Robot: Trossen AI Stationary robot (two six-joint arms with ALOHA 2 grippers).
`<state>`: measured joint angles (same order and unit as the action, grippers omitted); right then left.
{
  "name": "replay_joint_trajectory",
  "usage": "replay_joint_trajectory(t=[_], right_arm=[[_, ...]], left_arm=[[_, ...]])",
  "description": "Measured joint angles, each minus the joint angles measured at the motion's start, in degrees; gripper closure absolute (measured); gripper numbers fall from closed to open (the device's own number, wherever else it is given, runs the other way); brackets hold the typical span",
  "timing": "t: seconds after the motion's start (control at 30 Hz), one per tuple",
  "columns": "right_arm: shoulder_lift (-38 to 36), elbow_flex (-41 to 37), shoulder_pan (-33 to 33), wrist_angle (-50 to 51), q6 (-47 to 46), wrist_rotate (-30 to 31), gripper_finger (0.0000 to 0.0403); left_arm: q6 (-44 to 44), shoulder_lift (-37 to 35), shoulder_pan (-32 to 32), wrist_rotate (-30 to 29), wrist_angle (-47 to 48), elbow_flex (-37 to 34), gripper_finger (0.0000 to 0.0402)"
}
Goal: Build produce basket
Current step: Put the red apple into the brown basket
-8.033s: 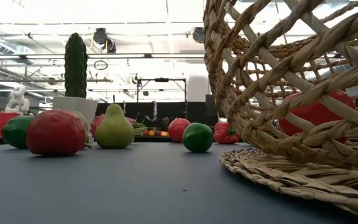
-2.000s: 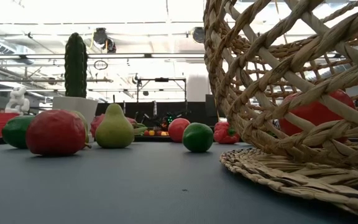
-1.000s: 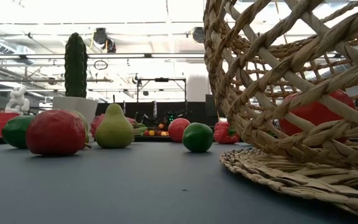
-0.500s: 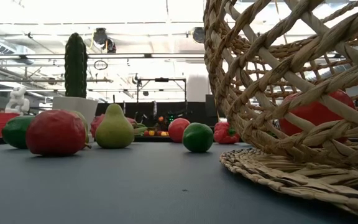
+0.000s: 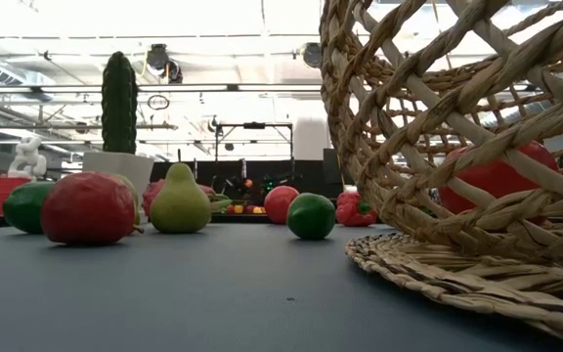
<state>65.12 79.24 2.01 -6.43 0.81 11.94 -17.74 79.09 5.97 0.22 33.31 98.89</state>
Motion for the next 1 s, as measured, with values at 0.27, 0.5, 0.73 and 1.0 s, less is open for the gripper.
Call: replay_joint_trajectory(t=[0.27,0.5,0.73,1.0], right_arm=[[-3.1,0.0,3.8,8.5,-7.3,-0.1,0.0403],[-3.9,0.1,8.9,15.3,-12.8,0.0,0.0403],[-3.9,0.1,14.5,23.2,-13.9,0.1,0.0403],[-3.5,0.1,17.5,34.8,-18.4,0.0,0.0403]], left_arm=[[-0.5,-2.7,0.7,-2.1,5.7,0.1,0.0005],[-0.9,-3.4,0.7,-3.4,10.2,0.0,0.0005],[-1.1,-3.5,0.7,-3.4,11.6,0.0,0.0005],[-0.8,-3.5,0.6,-3.0,11.6,0.0,0.0005]])
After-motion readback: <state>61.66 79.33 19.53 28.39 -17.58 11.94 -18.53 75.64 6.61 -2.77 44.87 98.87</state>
